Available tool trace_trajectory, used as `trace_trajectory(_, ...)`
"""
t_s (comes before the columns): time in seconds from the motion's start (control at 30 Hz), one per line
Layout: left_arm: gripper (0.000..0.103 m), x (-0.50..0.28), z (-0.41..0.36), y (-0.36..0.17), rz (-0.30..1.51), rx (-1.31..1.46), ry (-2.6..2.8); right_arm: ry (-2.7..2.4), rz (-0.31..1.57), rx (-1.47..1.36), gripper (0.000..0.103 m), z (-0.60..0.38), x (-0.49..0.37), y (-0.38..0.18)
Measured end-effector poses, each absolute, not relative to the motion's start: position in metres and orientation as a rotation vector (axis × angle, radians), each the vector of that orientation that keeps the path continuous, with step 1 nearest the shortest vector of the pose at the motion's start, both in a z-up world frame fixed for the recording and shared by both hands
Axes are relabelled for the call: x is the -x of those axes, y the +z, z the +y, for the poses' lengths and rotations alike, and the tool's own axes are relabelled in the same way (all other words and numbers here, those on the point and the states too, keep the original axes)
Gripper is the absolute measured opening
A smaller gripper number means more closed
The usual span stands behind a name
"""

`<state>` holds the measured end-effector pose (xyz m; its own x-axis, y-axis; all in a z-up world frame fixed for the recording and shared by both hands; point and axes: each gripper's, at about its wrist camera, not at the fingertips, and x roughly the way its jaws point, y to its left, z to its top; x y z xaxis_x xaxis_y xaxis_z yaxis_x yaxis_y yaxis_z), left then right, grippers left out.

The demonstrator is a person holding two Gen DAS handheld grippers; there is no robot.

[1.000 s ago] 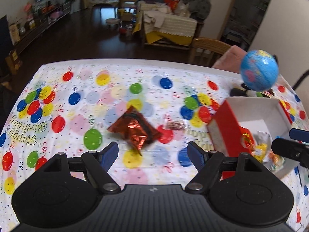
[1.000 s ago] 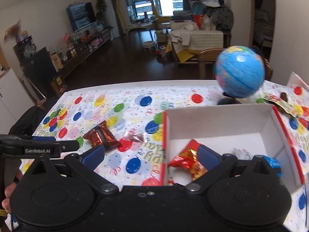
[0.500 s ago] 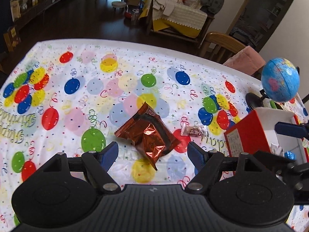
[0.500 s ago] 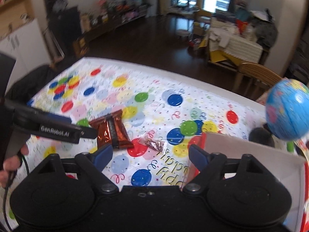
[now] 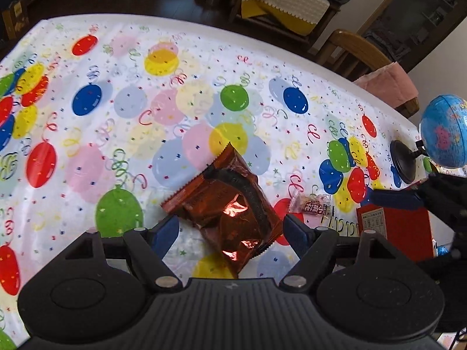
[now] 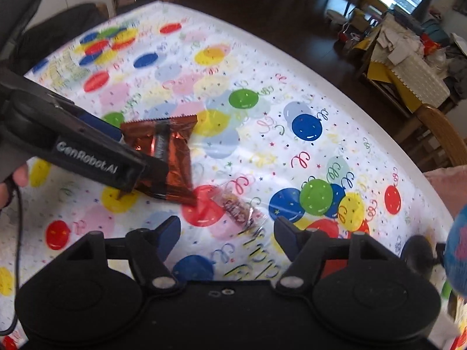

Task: Organize snacks
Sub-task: 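Grasp the copper snack bag with the left tool while the right tool grasps the small wrapped candy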

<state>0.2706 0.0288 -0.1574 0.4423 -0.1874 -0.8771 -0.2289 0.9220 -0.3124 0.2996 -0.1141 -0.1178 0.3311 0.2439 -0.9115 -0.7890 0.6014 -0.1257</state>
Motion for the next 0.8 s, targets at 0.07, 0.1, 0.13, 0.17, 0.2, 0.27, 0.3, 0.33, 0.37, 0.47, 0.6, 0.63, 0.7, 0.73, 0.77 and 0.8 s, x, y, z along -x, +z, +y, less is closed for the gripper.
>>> trace_trajectory(0.07,0.078,-0.274,0.027,-0.16,1.128,0.419,0.017,0.732,1.032,0.663,0.069,-0.11,-0.307,-0.123)
trace_trajectory(0.1,0.078,-0.276,0.027,-0.162,1.13,0.42,0.014,0.727,1.043,0.675,0.069,-0.107,-0.31,-0.125)
trace_trajectory(0.13,0.078,-0.278,0.027,-0.163,1.133,0.424,0.012,0.734,1.056,0.683,0.069,-0.105,-0.314,-0.128)
trace_trajectory(0.17,0.078,-0.28,0.027,-0.165,1.136,0.427,0.013,0.739,1.061,0.691,0.067,-0.103,-0.316,-0.13)
trace_trajectory(0.2,0.078,-0.281,0.028,-0.166,1.139,0.43,0.014,0.734,1.06,0.701,0.064,-0.101,-0.318,-0.132)
trace_trajectory(0.27,0.078,-0.284,0.029,-0.169,1.143,0.429,0.015,0.742,1.067,0.708,0.057,-0.096,-0.322,-0.137)
trace_trajectory(0.3,0.078,-0.285,0.03,-0.17,1.145,0.424,0.021,0.743,1.066,0.707,0.056,-0.094,-0.323,-0.138)
trace_trajectory(0.33,0.078,-0.285,0.03,-0.171,1.146,0.418,0.027,0.745,1.062,0.703,0.056,-0.093,-0.324,-0.14)
trace_trajectory(0.37,0.078,-0.286,0.031,-0.172,1.146,0.415,0.028,0.751,1.066,0.696,0.056,-0.092,-0.325,-0.141)
trace_trajectory(0.47,0.077,-0.285,0.033,-0.174,1.14,0.417,0.025,0.763,1.085,0.688,0.05,-0.091,-0.328,-0.147)
trace_trajectory(0.6,0.065,-0.286,0.032,-0.176,1.146,0.417,0.017,0.758,1.103,0.694,0.039,-0.09,-0.33,-0.156)
trace_trajectory(0.63,0.06,-0.286,0.031,-0.175,1.144,0.414,0.016,0.751,1.11,0.688,0.037,-0.091,-0.332,-0.158)
trace_trajectory(0.7,0.056,-0.287,0.03,-0.174,1.141,0.408,0.012,0.739,1.123,0.668,0.029,-0.093,-0.335,-0.161)
trace_trajectory(0.73,0.055,-0.287,0.029,-0.173,1.14,0.403,0.014,0.735,1.128,0.66,0.026,-0.094,-0.336,-0.162)
trace_trajectory(0.77,0.055,-0.287,0.028,-0.173,1.137,0.398,0.016,0.728,1.127,0.661,0.022,-0.094,-0.336,-0.163)
trace_trajectory(0.8,0.051,-0.286,0.028,-0.173,1.135,0.393,0.018,0.727,1.121,0.663,0.02,-0.095,-0.334,-0.163)
